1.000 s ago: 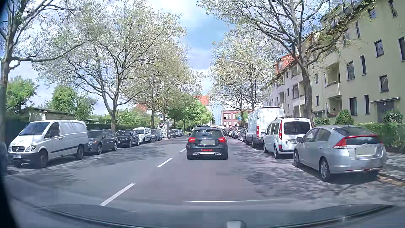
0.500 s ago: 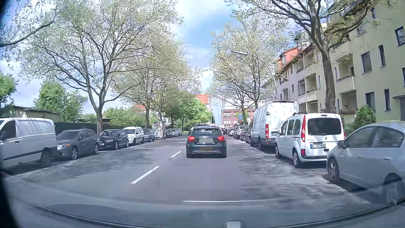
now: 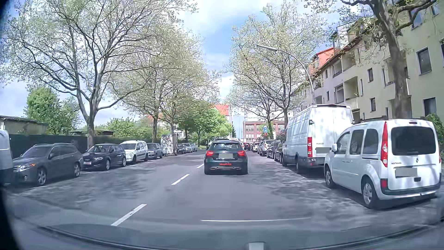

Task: Follow the waypoints while adhering to traffic rules and regulations

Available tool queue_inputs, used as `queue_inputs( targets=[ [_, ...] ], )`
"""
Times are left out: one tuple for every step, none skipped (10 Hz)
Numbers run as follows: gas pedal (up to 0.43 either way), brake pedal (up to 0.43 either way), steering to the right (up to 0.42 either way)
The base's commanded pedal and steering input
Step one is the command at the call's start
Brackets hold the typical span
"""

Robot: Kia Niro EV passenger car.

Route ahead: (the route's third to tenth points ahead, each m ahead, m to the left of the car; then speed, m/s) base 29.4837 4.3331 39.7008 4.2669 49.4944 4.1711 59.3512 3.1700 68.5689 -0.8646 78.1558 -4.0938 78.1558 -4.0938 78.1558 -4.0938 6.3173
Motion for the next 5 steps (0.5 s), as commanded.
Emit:
queue_inputs(
  targets=[
    [0.157, 0.018, -0.005],
    [0.157, 0.018, -0.006],
    [0.157, 0.024, -0.008],
    [0.150, 0.024, -0.009],
    [0.138, 0.018, -0.009]
  ],
)
